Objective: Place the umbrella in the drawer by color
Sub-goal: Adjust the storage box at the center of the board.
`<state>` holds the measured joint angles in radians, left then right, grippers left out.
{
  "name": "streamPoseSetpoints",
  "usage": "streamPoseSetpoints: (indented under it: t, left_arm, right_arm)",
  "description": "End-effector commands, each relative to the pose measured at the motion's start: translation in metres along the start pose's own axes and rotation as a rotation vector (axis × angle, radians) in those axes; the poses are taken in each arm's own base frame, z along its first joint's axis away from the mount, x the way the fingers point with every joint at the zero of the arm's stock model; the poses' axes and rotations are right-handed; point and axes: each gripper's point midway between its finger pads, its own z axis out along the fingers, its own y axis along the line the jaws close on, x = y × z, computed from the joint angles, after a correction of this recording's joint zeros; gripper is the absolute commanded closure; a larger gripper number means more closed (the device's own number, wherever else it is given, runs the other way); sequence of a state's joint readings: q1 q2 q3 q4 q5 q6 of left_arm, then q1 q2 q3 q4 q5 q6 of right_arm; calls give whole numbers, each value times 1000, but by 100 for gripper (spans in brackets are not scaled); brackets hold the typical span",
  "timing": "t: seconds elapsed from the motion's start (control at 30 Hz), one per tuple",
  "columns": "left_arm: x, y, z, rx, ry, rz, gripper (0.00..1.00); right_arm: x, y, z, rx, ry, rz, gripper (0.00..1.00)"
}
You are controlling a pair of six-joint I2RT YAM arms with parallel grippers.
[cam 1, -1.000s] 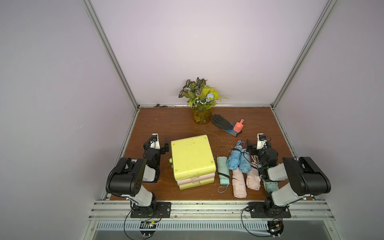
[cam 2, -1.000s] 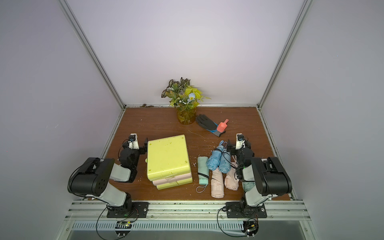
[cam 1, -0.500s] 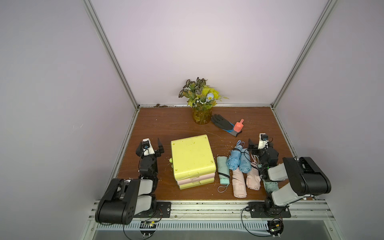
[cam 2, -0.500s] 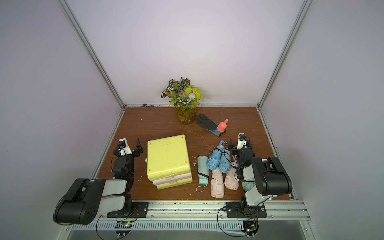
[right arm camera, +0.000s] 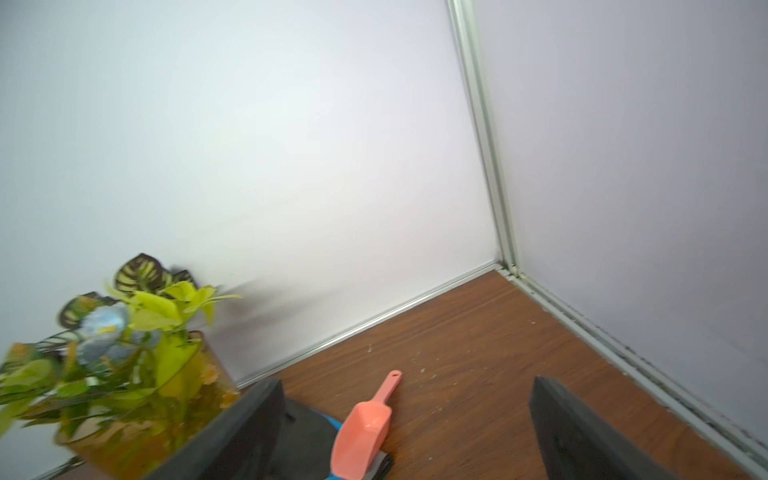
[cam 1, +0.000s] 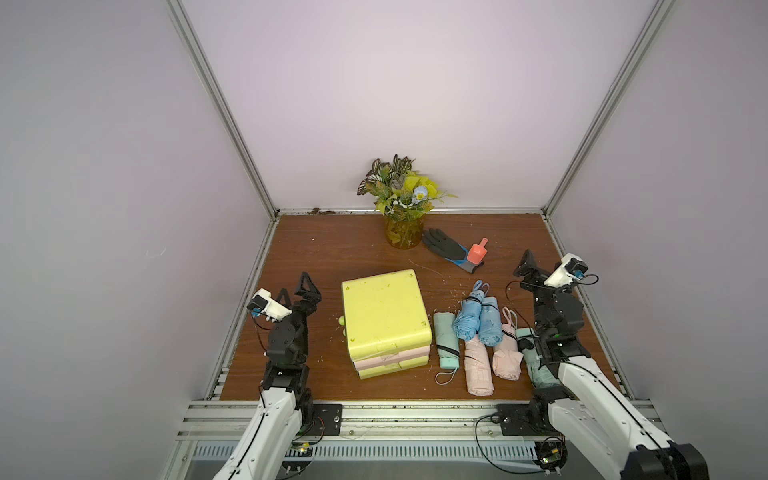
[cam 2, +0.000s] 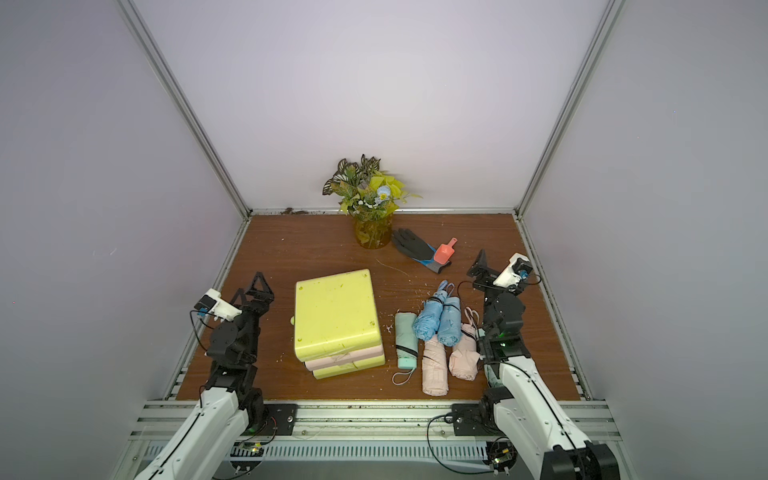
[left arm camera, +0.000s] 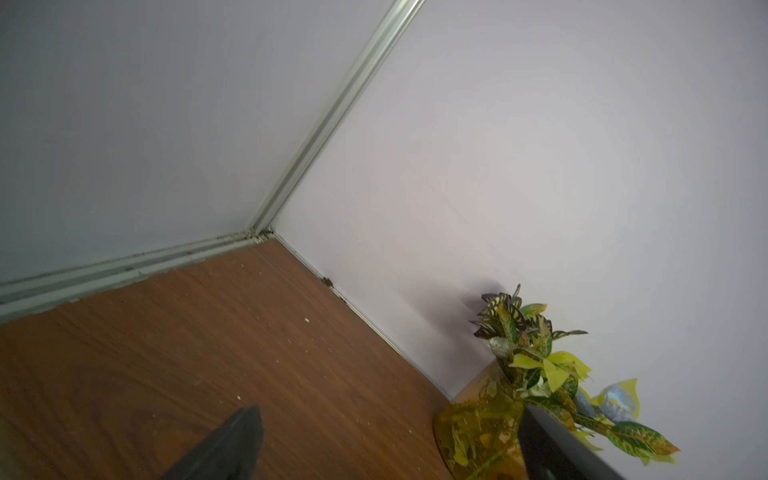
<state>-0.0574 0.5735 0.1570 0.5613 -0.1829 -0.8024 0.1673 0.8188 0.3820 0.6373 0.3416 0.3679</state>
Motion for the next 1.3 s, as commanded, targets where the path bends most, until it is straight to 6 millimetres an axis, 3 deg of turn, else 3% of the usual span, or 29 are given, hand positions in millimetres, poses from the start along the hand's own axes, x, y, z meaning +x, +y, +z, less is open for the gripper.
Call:
streamPoseSetpoints:
  t: [0.0, 0.1, 0.17, 0.33, 0.53, 0.63, 0.8, 1.07, 1.27]
  left_arm:
    - [-15, -53, 2, 84, 148, -52, 0]
    - [-16, -83, -5, 146, 262, 11, 1]
    - [-1, -94, -8, 173, 380, 54, 0]
    - [50, -97, -28, 218, 666, 115, 1]
    - [69, -99, -63, 211, 749, 256, 0]
    - [81, -103, -73, 243, 814, 242, 0]
    - [89, -109, -83, 270, 880, 223, 0]
    - [93, -115, -92, 306, 937, 222, 0]
    - [89, -105, -90, 265, 893, 244, 0]
  right_arm:
    - [21, 35, -2, -120, 187, 39, 0]
    - [28, 77, -4, -245, 279, 27, 0]
    - [34, 109, -9, -344, 340, 25, 0]
    - [40, 188, -35, -594, 459, 25, 0]
    - [64, 249, -77, -789, 585, 34, 0]
    - [86, 273, -96, -858, 669, -8, 0]
    - [105, 300, -119, -927, 738, -81, 0]
    - [126, 309, -126, -964, 817, -90, 0]
    - [139, 344, -135, -1132, 851, -107, 0]
